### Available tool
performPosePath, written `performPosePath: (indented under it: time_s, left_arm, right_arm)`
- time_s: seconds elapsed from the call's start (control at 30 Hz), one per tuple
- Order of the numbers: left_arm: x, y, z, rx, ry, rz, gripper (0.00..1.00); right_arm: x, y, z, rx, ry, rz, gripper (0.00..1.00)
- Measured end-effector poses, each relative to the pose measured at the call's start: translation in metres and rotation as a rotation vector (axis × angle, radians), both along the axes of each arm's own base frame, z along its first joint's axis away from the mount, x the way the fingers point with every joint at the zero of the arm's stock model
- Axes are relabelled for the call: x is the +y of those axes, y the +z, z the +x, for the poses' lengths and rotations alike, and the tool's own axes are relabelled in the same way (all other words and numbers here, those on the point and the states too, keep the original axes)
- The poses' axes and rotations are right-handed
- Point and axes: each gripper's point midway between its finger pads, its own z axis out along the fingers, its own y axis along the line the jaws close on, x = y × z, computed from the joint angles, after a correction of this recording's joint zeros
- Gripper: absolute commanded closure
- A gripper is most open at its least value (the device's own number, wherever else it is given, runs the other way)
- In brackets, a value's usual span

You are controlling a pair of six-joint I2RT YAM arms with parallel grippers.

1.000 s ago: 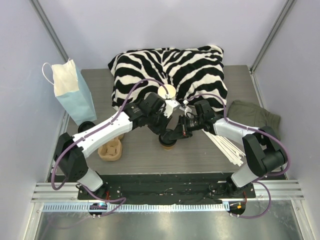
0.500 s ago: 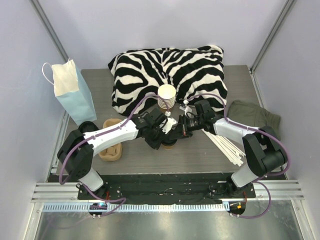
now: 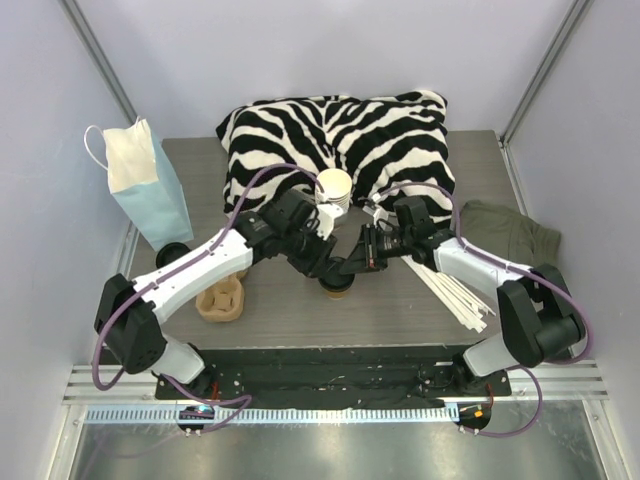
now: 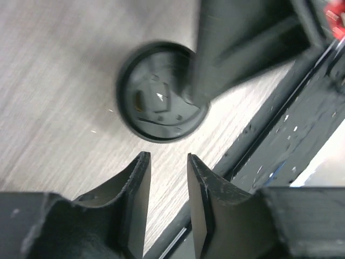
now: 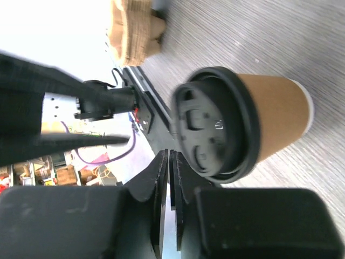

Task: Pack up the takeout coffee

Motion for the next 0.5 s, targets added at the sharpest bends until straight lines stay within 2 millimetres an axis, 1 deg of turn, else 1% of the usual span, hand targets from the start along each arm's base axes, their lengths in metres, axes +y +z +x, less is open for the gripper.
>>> performPosePath:
  time_s: [0.13,0.23,0.37,0.5]
  left_arm:
    - [0.007,0.007,0.015,0.022,0.068,-0.036,0.64]
    - [0.007,0.01,0.016,0.028,0.082,-0.047,0.67]
    - [-0.004,0.01,0.006,0.014,0.039,-0.04,0.73]
    - [-0.015,0.009,-0.006,-0.026,-0.024,-0.018,0.75]
  right_arm:
    - [0.002,0.02,0.005,-0.044,-0.008,0.023,0.79]
    - [0.002,0.026,0.014,-0.089,-0.018,-0.003,0.79]
    - [-0.003,0.021,0.021,-0.12,-0.037,-0.055,0.79]
    - [-0.005,0.008,0.024,-0.104,-0.046,-0.092,0.8]
